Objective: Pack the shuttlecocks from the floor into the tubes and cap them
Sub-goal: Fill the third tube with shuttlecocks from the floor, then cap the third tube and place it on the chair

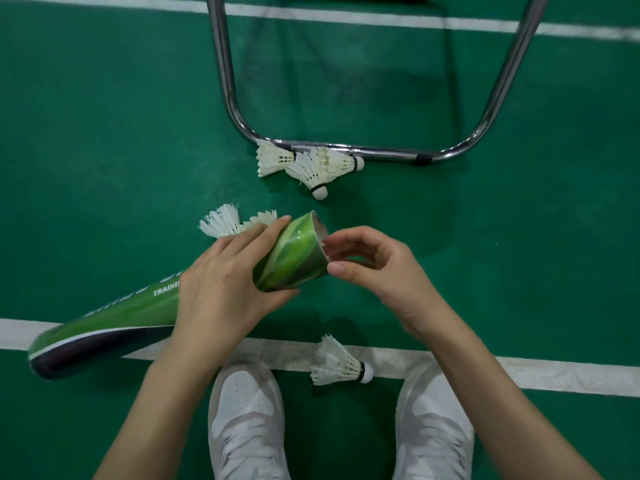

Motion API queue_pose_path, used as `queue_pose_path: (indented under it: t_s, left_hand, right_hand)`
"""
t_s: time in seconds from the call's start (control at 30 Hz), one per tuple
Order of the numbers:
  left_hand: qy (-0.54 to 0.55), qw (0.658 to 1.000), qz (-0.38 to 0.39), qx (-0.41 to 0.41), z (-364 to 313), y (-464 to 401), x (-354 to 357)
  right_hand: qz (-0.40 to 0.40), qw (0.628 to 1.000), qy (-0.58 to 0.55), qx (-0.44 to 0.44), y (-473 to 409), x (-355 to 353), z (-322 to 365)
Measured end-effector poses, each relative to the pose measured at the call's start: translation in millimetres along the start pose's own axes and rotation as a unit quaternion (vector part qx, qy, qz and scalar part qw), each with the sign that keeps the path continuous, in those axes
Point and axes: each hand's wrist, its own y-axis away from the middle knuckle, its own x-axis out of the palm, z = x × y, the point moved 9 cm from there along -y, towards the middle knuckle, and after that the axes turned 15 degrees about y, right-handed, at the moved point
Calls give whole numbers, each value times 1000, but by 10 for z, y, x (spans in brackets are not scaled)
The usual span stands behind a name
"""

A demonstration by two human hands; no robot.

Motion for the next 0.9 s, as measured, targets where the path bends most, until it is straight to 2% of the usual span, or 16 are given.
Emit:
queue_pose_path:
  t_s: [0.17,0.4,0.63,0.9]
  left_hand:
    - [18,1000,-19,4,-191,-170,-254]
    - [41,998,-52,23,-585,-595,-855]
    - [125,990,-52,33,-1100,-884,-1377]
    - [271,960,-46,47,-1442,-1025,-1672]
  right_hand:
    - [-6,996,69,-53,-64,-189,497]
    - [-55,983,140,-109,-115,-533,1237]
    - [-91,967,177,-157,15,-854,2134]
    - [-146,942,231,-193,216,-1146,2801]
